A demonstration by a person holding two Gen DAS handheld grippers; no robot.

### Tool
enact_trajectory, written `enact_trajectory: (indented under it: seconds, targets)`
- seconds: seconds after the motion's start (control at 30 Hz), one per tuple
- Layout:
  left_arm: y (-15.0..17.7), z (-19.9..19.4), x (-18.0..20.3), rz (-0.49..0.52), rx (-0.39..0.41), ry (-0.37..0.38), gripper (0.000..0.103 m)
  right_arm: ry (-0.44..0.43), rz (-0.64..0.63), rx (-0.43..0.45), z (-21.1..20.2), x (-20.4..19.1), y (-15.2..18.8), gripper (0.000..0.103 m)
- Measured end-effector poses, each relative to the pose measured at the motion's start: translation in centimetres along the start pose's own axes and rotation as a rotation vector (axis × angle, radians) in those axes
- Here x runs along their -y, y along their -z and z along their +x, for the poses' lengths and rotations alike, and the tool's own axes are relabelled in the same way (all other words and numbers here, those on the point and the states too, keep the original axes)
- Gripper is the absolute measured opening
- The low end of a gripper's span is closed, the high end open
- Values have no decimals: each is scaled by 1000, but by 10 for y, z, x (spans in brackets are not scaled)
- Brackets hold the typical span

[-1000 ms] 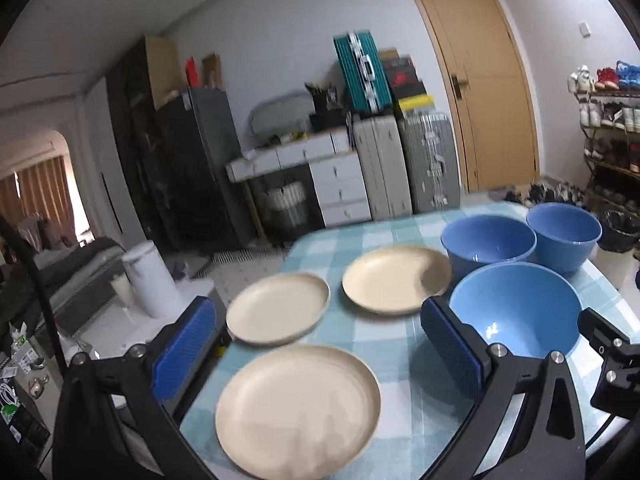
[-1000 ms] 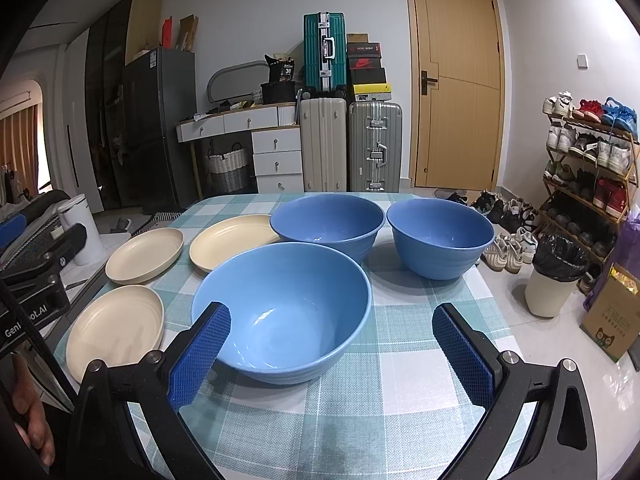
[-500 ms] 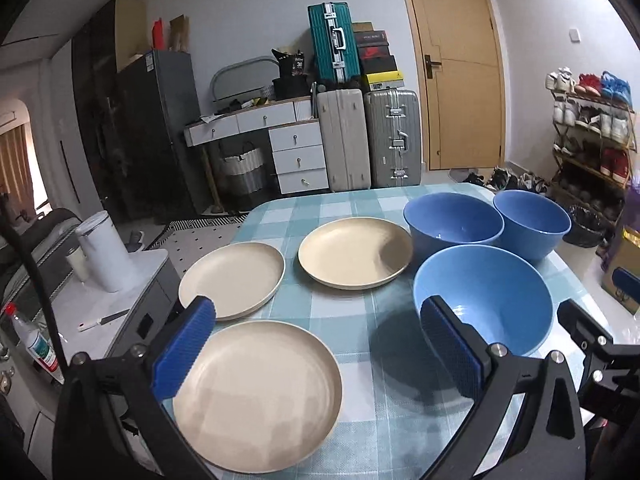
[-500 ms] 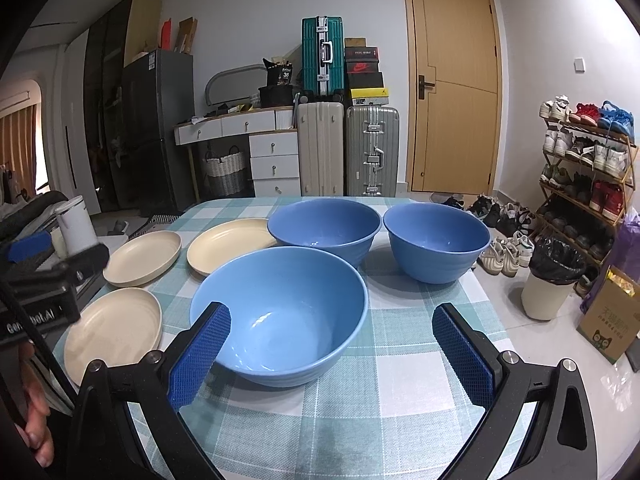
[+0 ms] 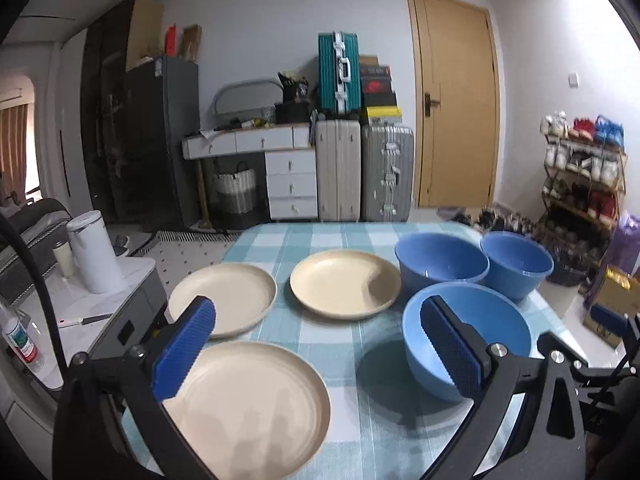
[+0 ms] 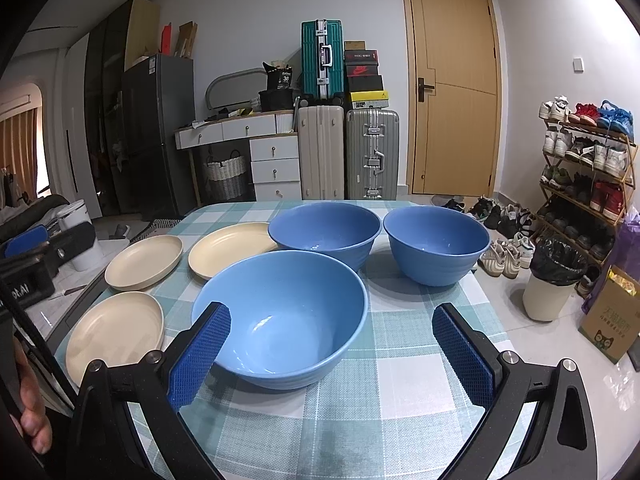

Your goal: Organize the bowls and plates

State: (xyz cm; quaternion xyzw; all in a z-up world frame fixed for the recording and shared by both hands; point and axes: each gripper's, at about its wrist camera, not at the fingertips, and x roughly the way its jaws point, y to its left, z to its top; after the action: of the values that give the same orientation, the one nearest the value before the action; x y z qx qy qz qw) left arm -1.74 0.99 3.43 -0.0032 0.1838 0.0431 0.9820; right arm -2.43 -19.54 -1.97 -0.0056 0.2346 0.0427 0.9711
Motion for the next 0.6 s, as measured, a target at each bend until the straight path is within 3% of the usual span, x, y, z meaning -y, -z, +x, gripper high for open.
enact_trajectory:
  seconds: [0.07, 0.17, 0.23, 0.27, 0.37, 0.5, 0.6]
  targets:
    - [0, -4, -4, 4, 47, 33, 103, 3, 1, -3, 0, 0, 1, 103]
    - [0, 0, -12, -50, 23, 115, 103, 9, 8, -4, 0, 2, 0, 103]
    - [0, 12, -15, -69, -71, 94, 103, 10, 12, -7, 0, 2, 0, 103]
    - [0, 22, -15, -64, -149, 49, 103, 12, 13, -7, 0, 3, 0, 103]
    - [3, 38, -14, -61, -231, 43, 103, 14, 10, -5, 0, 3, 1, 103]
    - [1, 26, -13, -49, -160, 4, 103, 11, 9, -1, 0, 2, 0, 103]
    - [1, 26, -9, -30, -148, -16, 103, 7, 5, 3, -1, 1, -1, 103]
